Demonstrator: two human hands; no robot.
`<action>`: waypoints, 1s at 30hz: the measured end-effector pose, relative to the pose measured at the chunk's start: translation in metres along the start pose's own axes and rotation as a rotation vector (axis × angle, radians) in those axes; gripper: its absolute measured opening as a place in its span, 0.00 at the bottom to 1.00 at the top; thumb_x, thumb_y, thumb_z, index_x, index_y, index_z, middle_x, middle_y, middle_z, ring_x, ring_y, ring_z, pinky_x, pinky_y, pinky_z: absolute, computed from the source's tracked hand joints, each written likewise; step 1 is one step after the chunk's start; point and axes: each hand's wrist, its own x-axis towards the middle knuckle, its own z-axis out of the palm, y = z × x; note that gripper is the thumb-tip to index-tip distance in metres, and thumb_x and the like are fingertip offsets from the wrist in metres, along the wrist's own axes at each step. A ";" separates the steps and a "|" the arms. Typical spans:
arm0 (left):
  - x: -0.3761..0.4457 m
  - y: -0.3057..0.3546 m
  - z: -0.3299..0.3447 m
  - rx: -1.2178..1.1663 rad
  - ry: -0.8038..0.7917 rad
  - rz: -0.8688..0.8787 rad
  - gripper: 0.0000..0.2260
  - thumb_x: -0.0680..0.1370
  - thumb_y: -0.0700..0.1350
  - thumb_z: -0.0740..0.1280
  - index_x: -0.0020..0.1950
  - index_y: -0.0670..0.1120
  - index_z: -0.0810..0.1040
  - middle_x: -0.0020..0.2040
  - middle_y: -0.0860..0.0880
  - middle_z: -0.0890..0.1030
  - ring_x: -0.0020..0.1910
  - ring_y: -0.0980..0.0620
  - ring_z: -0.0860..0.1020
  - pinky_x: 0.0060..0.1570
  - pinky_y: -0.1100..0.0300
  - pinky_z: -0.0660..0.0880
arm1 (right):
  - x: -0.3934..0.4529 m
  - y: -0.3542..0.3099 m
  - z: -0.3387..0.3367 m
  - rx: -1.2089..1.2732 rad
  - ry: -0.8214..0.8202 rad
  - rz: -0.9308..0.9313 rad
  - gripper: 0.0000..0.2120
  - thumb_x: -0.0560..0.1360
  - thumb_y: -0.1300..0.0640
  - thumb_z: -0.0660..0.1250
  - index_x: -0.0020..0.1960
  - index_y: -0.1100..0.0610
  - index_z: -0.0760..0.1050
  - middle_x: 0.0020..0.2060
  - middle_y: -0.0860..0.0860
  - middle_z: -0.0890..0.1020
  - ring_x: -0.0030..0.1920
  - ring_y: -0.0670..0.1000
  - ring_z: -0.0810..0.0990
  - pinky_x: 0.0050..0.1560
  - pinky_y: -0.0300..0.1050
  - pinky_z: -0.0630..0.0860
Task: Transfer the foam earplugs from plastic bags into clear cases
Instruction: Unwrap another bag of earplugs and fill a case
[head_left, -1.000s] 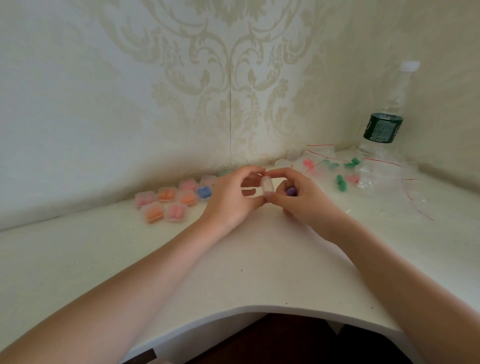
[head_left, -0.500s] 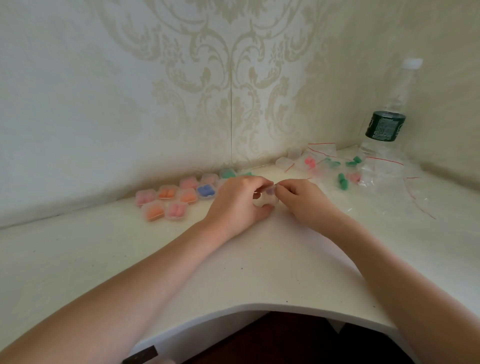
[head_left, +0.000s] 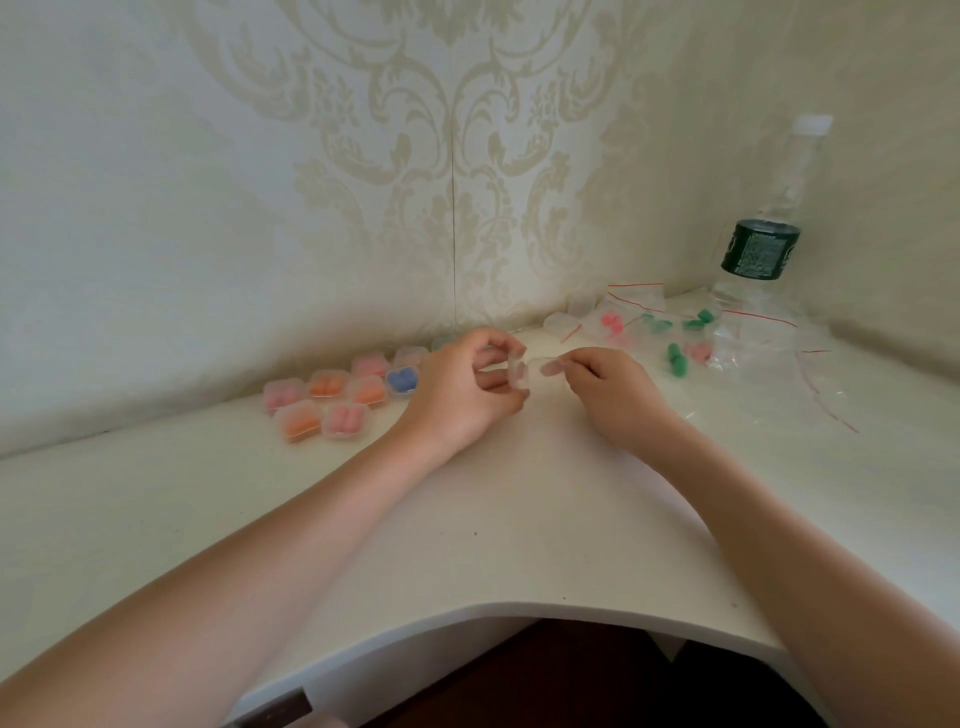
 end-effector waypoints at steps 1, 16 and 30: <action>0.001 -0.001 0.000 -0.044 0.006 -0.024 0.14 0.70 0.31 0.71 0.49 0.47 0.75 0.54 0.48 0.82 0.43 0.61 0.83 0.43 0.68 0.77 | 0.000 0.000 0.000 -0.028 0.022 -0.013 0.14 0.80 0.58 0.56 0.54 0.56 0.80 0.29 0.41 0.71 0.30 0.40 0.68 0.29 0.30 0.64; -0.002 0.017 0.002 -0.129 -0.336 -0.296 0.11 0.79 0.48 0.65 0.56 0.43 0.78 0.40 0.48 0.85 0.32 0.53 0.83 0.29 0.67 0.74 | 0.000 0.000 0.004 -0.187 0.102 -0.263 0.11 0.81 0.59 0.55 0.47 0.61 0.75 0.33 0.48 0.74 0.33 0.48 0.70 0.33 0.40 0.62; 0.005 0.012 0.007 -0.419 0.023 -0.442 0.10 0.80 0.45 0.63 0.50 0.39 0.78 0.41 0.42 0.83 0.34 0.51 0.84 0.34 0.63 0.80 | -0.004 -0.012 -0.001 0.395 0.019 -0.138 0.07 0.78 0.59 0.64 0.53 0.53 0.67 0.36 0.52 0.77 0.31 0.47 0.70 0.36 0.40 0.69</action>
